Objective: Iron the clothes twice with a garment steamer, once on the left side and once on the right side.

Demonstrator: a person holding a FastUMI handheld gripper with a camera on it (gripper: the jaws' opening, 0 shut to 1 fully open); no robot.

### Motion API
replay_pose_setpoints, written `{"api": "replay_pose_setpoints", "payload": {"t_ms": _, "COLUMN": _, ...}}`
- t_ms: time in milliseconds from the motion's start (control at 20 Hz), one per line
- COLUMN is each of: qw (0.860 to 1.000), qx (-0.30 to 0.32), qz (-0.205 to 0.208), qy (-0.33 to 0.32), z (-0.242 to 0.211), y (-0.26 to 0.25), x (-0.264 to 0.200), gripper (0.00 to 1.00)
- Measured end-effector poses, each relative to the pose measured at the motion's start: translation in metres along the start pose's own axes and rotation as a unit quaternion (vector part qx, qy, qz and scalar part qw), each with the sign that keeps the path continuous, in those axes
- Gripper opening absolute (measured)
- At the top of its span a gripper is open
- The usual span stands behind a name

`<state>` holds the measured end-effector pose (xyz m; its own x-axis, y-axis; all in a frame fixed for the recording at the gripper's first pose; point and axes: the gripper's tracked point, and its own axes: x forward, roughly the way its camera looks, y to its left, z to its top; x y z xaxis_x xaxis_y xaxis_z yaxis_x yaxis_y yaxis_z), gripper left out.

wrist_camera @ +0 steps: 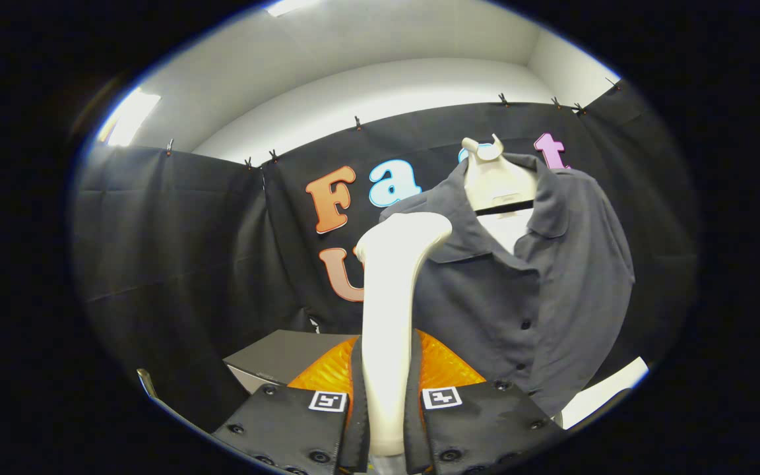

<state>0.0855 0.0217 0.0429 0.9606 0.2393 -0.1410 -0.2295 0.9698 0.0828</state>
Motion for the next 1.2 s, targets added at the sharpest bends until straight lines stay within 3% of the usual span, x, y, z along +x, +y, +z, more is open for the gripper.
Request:
{"api": "replay_pose_setpoints", "payload": {"t_ms": 200, "qw": 1.0, "qx": -0.011, "qz": -0.016, "qy": -0.024, "z": 0.018, "y": -0.032, "x": -0.018, "gripper": 0.28}}
{"api": "replay_pose_setpoints", "payload": {"t_ms": 550, "qw": 0.997, "qx": -0.012, "qz": -0.053, "qy": -0.059, "z": 0.024, "y": -0.081, "x": 0.002, "gripper": 0.28}}
{"api": "replay_pose_setpoints", "payload": {"t_ms": 900, "qw": 0.996, "qx": -0.013, "qz": -0.049, "qy": -0.067, "z": -0.005, "y": -0.097, "x": 0.044, "gripper": 0.28}}
{"api": "replay_pose_setpoints", "payload": {"t_ms": 1200, "qw": 0.997, "qx": -0.015, "qz": -0.041, "qy": -0.058, "z": -0.031, "y": -0.1, "x": 0.047, "gripper": 0.28}}
